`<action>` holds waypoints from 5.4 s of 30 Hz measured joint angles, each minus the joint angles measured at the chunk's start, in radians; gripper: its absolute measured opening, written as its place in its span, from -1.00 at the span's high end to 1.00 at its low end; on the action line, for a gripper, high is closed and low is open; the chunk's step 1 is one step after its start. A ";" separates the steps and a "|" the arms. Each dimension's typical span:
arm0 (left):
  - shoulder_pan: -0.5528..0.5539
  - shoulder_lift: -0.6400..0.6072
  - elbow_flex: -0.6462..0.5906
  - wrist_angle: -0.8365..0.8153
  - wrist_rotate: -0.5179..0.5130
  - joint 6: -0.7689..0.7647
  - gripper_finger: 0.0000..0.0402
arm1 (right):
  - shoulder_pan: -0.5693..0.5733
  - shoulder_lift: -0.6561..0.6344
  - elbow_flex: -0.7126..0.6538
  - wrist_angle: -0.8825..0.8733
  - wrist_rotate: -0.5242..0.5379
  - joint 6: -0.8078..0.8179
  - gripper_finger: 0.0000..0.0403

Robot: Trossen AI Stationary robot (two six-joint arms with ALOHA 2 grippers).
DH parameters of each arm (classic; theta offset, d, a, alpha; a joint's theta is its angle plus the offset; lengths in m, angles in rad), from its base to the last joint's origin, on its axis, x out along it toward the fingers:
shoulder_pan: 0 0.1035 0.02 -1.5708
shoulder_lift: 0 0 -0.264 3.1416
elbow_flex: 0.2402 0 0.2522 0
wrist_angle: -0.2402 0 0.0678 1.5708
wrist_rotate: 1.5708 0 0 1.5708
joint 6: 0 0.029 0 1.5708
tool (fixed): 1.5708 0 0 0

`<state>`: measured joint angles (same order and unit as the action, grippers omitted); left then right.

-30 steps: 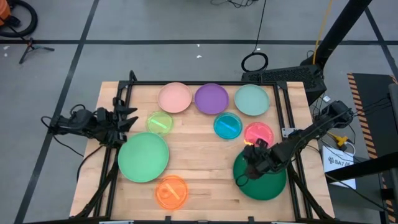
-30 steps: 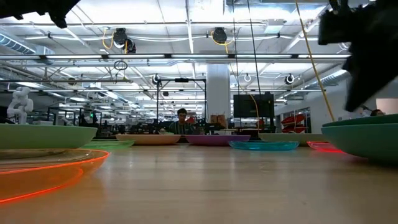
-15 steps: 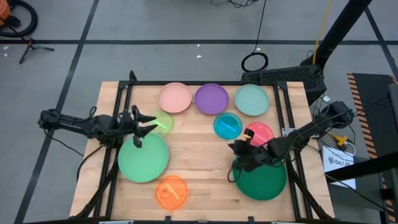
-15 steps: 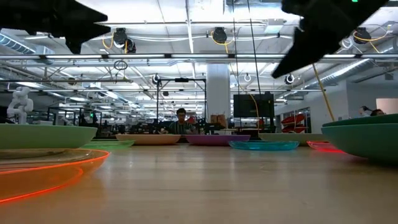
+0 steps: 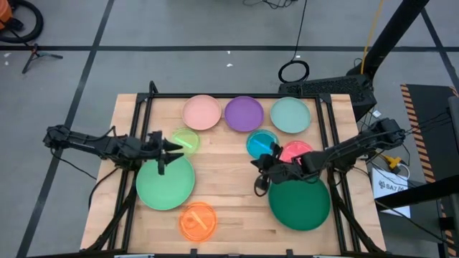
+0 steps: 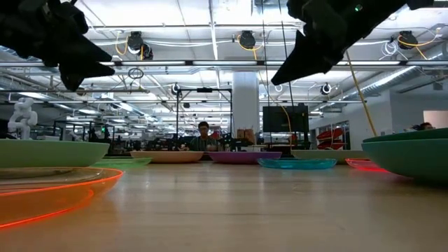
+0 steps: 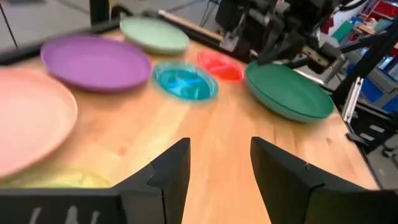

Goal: Stack plastic plates
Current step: Stack the light green plate on top of the green plate

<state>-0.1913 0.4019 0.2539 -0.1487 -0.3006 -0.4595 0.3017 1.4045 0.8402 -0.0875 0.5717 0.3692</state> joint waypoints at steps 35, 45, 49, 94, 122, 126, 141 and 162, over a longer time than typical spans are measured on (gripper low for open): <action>0.007 0.746 0.525 -0.514 0.192 0.330 0.14 | -0.185 -0.211 0.000 -0.314 -0.155 -0.123 1.00; 0.007 1.003 0.622 -0.615 0.277 0.663 0.14 | -0.167 -0.211 -0.001 -0.354 -0.158 -0.064 1.00; 0.008 1.045 0.622 -0.606 0.278 0.719 0.14 | -0.167 -0.211 -0.001 -0.350 -0.158 -0.063 1.00; 0.141 1.185 0.622 -0.581 0.381 1.091 0.14 | -0.167 -0.211 -0.001 -0.336 -0.157 -0.067 1.00; 0.141 1.178 0.623 -0.667 0.354 1.105 0.82 | -0.167 -0.211 -0.001 -0.336 -0.155 -0.067 1.00; 0.141 1.174 0.624 -0.681 0.353 1.088 0.90 | -0.167 -0.211 -0.001 -0.336 -0.155 -0.067 1.00; 0.141 1.129 0.727 -0.911 0.205 0.958 0.94 | -0.167 -0.211 -0.001 -0.310 -0.155 -0.064 1.00; 0.100 0.852 1.045 -1.066 -0.320 0.612 0.94 | -0.173 -0.116 0.000 -0.153 -0.155 -0.160 1.00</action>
<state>-0.0914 1.2544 1.2985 -1.2147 -0.6210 0.1526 0.1286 1.2883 0.8406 -0.2409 0.4172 0.2091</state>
